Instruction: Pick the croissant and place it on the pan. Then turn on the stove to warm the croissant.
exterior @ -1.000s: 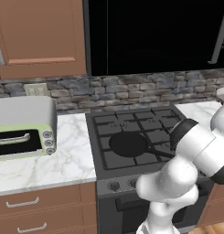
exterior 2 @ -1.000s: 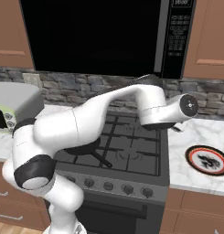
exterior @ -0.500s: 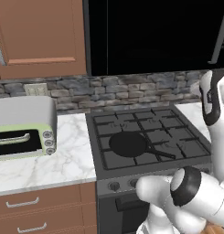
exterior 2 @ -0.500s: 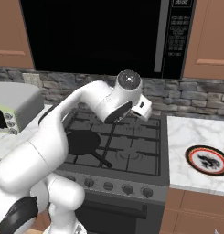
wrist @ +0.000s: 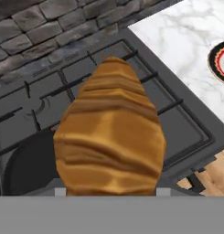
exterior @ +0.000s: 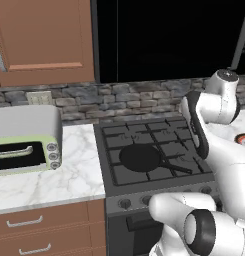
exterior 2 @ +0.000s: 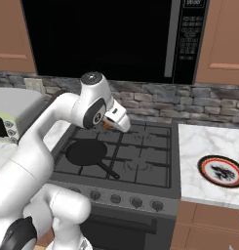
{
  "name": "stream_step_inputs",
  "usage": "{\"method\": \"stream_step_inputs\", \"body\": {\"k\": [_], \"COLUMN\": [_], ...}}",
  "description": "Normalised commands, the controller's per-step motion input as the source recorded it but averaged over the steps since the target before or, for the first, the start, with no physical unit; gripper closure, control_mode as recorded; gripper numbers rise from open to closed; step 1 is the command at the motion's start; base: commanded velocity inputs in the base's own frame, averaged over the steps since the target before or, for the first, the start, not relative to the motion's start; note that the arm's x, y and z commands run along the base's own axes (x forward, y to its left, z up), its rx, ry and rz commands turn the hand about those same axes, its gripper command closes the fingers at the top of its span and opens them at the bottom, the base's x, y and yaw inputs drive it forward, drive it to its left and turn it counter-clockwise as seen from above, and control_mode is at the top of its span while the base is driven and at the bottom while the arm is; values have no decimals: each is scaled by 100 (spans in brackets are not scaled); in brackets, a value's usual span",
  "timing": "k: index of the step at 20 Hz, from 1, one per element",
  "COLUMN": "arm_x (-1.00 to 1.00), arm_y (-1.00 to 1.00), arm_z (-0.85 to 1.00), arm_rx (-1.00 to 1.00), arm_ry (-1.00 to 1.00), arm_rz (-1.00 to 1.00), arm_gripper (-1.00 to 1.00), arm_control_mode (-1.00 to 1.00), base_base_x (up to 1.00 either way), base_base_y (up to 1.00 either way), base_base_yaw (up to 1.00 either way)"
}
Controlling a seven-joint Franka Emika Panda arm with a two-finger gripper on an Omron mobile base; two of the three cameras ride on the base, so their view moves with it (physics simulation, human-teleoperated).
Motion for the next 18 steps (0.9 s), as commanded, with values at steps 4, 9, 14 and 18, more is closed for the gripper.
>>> {"method": "stream_step_inputs", "body": {"k": [4, 9, 14, 18], "arm_x": [7, 0, -1, -11], "arm_y": [32, 42, 55, 46], "arm_z": [-38, -29, -31, -37], "arm_rx": [0, -1, -2, -1], "arm_ry": [28, 25, 20, 16], "arm_rz": [17, 33, 28, 23], "arm_gripper": [100, 100, 100, 100], "arm_control_mode": [-100, -100, -100, -100], "base_base_x": [0, 0, 0, 0], "base_base_y": [0, 0, 0, 0], "base_base_yaw": [0, 0, 0, 0]}}
